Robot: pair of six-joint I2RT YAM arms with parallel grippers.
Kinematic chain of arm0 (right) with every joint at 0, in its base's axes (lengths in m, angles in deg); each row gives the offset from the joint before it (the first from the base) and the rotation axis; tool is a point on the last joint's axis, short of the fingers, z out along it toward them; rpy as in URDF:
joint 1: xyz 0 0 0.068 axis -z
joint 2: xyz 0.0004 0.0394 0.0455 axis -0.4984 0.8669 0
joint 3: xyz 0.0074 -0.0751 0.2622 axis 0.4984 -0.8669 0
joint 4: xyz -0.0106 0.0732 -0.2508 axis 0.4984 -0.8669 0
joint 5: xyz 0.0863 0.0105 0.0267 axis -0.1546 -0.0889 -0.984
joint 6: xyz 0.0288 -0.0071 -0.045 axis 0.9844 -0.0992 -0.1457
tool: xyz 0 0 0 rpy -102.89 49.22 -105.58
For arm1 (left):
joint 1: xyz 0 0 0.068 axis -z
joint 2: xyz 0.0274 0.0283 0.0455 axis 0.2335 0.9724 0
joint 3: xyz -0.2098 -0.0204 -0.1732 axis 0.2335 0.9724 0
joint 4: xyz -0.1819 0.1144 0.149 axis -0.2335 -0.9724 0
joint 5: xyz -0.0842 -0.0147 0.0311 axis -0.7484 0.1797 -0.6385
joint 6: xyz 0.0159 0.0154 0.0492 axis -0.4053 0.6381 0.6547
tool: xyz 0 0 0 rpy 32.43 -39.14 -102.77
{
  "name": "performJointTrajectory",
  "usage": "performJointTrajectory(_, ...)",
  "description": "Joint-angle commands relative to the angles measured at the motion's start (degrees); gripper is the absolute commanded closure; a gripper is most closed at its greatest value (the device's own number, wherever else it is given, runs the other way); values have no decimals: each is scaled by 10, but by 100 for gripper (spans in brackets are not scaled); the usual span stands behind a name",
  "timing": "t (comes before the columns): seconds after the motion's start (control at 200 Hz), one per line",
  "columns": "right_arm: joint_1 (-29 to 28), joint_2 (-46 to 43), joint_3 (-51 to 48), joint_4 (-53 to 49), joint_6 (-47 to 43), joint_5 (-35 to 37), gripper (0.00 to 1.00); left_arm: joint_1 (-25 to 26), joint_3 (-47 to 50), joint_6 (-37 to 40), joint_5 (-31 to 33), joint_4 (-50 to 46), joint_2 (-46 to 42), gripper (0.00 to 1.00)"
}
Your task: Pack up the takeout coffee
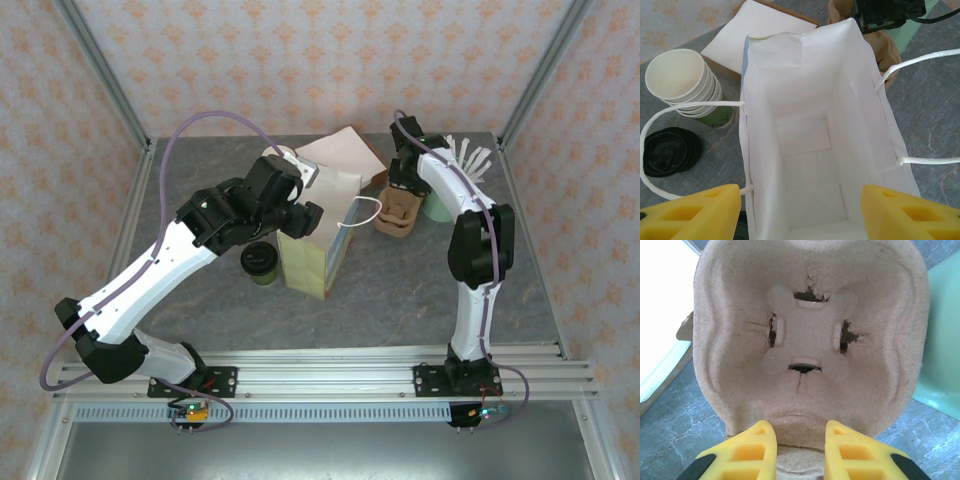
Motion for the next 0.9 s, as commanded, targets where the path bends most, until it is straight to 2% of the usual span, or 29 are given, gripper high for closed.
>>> performJointTrajectory(0.0,2,-40,11,-15,-10,-3,79,-6,-11,10,-4,13,-4,34)
performJointTrajectory(0.215,-8,-95,-24,-3,-40,-41,79,-6,-13,3,-33,32,-4,35)
performJointTrajectory(0.54,-8,-215,-80,18,-66,-119,79,-6,-43,-20,-124,72,19,35)
performJointTrajectory(0.741,12,-321,-151,53,-46,-185,79,-6,-105,-39,-229,90,77,35)
performJointTrajectory(0.896,47,-399,-221,104,-5,-253,79,-6,-193,-30,-259,67,148,36)
